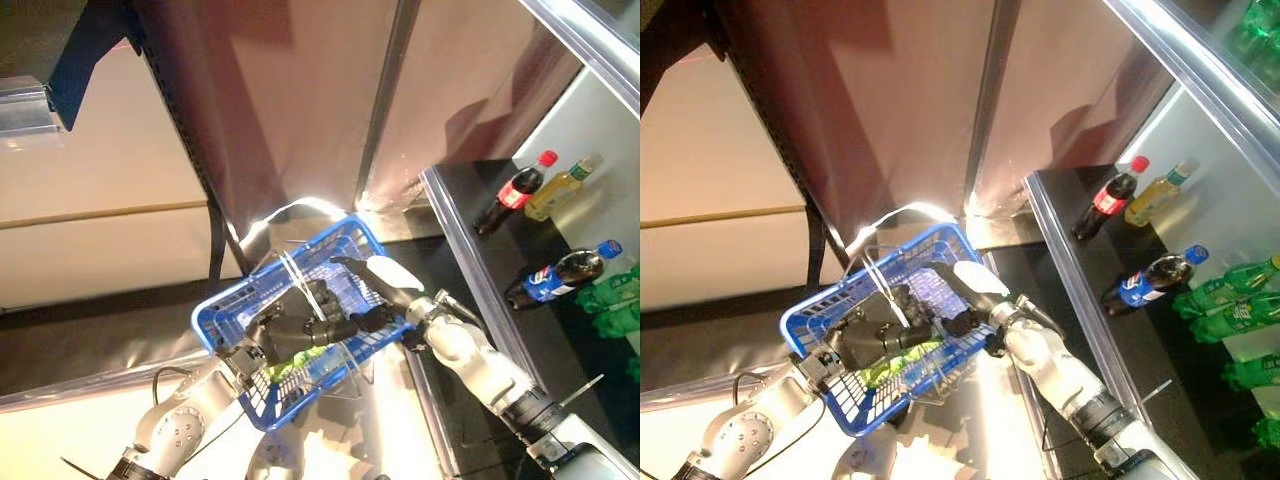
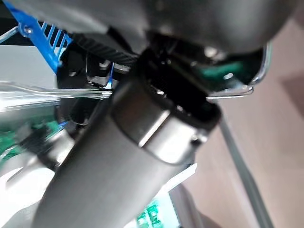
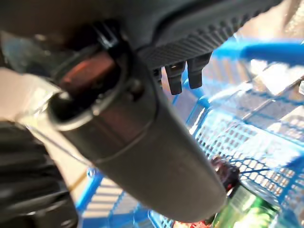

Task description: Pick up the drink and place into the basket.

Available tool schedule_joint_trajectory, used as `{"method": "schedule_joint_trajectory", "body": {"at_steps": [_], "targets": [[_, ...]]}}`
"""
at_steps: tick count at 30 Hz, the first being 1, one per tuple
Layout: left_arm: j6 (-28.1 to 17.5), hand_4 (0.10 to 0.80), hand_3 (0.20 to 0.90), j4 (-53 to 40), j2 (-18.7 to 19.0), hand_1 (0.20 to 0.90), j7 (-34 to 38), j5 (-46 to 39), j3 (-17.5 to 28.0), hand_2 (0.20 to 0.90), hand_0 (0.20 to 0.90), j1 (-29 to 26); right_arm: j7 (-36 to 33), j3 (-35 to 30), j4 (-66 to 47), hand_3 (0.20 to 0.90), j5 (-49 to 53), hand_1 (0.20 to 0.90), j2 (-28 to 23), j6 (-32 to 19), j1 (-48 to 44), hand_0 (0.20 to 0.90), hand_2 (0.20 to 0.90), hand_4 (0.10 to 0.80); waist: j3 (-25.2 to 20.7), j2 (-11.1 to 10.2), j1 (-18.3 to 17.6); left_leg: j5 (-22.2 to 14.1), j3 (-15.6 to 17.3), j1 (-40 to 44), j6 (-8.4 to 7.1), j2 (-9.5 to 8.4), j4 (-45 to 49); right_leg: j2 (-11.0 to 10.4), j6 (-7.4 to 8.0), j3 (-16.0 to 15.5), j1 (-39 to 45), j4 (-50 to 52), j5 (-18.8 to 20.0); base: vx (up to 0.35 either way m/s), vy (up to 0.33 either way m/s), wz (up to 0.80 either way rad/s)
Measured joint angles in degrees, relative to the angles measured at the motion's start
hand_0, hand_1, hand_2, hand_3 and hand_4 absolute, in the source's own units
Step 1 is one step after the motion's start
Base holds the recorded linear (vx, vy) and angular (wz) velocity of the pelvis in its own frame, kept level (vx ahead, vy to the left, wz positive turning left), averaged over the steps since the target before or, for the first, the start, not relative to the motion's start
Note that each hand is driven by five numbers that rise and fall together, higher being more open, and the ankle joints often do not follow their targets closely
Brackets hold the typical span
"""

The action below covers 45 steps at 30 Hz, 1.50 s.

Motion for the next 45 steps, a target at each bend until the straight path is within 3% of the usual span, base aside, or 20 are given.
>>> {"method": "schedule_joint_trajectory", "body": {"at_steps": [8, 12, 20, 31, 37, 45], "targets": [[-4.81, 0.1, 0.2, 3.76, -2.91, 0.3, 3.07, -0.02, 3.8, 0.3, 0.3, 2.03, -1.79, -4.72, -2.48, 0.9, 9.11, 0.9, 1.33, -2.73, 7.06, 0.9, 0.9, 0.8, -0.08, -0.14, -1.43, -0.32, 2.22, 0.21, 0.01, 0.61, -0.01, -0.07, -0.18, 2.06, -0.96, 0.01, 0.39, -0.006, 0.022, -0.12], [-6.31, 0.1, 0.2, 5.8, -5.43, 0.3, 4.28, -1.2, 9.02, 0.3, 0.3, 6.46, -2.01, -9.17, -2.47, 0.9, 13.47, 0.9, 4.52, -4.53, 12.22, 0.9, 0.9, 0.8, -0.37, -0.59, -3.85, -0.6, 3.64, 0.38, 0.11, 0.85, -0.01, -0.2, -0.25, 3.47, -1.57, 0.01, 0.63, -0.002, 0.026, -0.17], [-7.05, 0.1, 0.2, 13.76, -8.36, 0.3, 6.24, -1.43, 12.41, 0.3, 0.3, 9.14, -1.79, -12.97, -0.72, 0.9, 17.62, 0.9, 5.18, -6.53, 18.08, 0.9, 0.9, 0.8, -0.4, -0.61, -7.53, -0.96, 5.77, 1.29, 0.11, 1.47, -0.03, -0.19, -0.42, 5.36, -2.02, 0.01, 0.96, 0.014, 0.018, -0.14], [-9.57, 0.1, 0.2, 20.93, -9.76, 0.3, 6.23, -1.4, 14.44, 0.3, 0.3, 10.54, -0.29, -16.53, 5.13, 0.9, 17.71, 0.9, 5.69, -9.84, 24.39, 0.9, 0.9, 0.8, -0.88, 0.08, -11.07, -1.5, 7.45, 2.07, 0.04, 1.87, -0.06, -0.19, -0.5, 6.97, -2.21, 0.02, 1.05, 0.006, -0.003, -0.08], [-9.97, 0.1, 0.2, 29.77, -12.16, 0.3, 6.24, -0.86, 14.47, 0.3, 0.3, 10.54, -0.77, -17.53, 10.54, 0.9, 17.7, 0.9, 7.6, -10.46, 25.06, 0.9, 0.9, 0.8, -2.05, 1.4, -13.08, -1.54, 7.68, 2.2, 0.02, 1.94, -0.08, -0.11, -0.51, 7.59, -2.24, 0.02, 1.05, 0.002, -0.001, -0.01], [-10.0, 0.1, 0.2, 41.73, -13.38, 0.3, 5.97, 0.17, 14.52, 0.3, 0.3, 10.46, -2.78, -18.13, 22.55, 0.9, 18.18, 0.9, 10.57, -11.05, 25.51, 0.9, 0.9, 0.8, -5.17, 1.46, -14.2, -2.1, 8.23, 2.58, 0.42, 2.13, -0.27, -0.14, -0.52, 8.07, -2.24, 0.01, 1.04, -0.001, 0.0, -0.03]]}}
